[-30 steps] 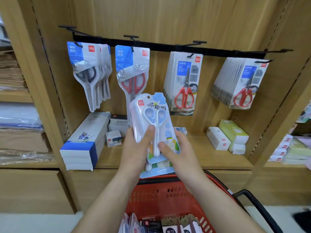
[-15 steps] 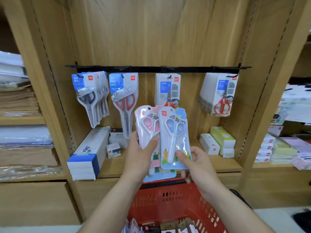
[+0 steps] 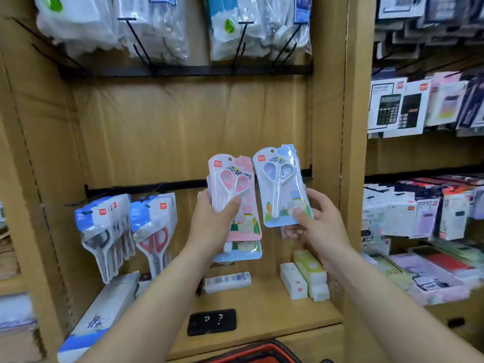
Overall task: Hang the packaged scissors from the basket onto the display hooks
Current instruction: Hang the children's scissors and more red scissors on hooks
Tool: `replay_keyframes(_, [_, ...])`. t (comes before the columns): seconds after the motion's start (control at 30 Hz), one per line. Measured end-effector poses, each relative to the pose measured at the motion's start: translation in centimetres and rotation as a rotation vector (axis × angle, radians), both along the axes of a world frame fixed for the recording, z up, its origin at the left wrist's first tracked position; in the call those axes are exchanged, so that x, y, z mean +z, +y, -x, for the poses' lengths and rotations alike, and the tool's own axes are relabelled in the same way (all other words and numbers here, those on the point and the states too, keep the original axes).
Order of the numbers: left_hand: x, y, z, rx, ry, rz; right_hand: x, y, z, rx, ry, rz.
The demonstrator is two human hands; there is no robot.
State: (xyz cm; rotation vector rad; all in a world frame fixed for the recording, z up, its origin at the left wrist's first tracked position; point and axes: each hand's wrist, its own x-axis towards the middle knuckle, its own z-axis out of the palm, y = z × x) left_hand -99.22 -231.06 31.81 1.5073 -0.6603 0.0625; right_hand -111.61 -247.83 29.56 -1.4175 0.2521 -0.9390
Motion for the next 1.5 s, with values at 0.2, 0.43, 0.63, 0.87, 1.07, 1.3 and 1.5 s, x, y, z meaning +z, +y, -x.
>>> replay_keyframes(0.2, [7.9, -4.5, -2.1, 0.005, -0.061, 0.031, 8.7, -6.6, -2.7, -0.134, -0.122, 0.054])
replay_keyframes(0.43, [15.4, -8.8, -5.3, -0.013, -0.156, 0.08, 18.9, -12.0, -7.5, -0.174, -0.28, 0.092])
replay_keyframes(0.63, [18.1, -11.0, -7.7, -0.006, -0.215, 0.117, 22.1, -14.3, -10.8, -0.198, -0.305, 0.086])
replay_keyframes(0.87, [17.3, -11.9, -9.4, -0.031, -0.178, 0.158, 21.5, -15.8, -12.8, -0.26, -0.287, 0.072])
replay_keyframes(1.07, [17.6, -11.8, -9.5, -0.052, -0.188, 0.177, 20.8, -15.6, -13.5, -0.289, -0.284, 0.078])
replay_keyframes(1.3, [18.1, -11.0, -10.4, -0.023, -0.18, 0.197, 21.3, -14.9, -12.0, -0.269, -0.41, 0.094])
replay_keyframes(1.5, [18.3, -10.9, -10.2, -0.024, -0.194, 0.196, 22.8, -14.9, -12.2, -0.277, -0.381, 0.093])
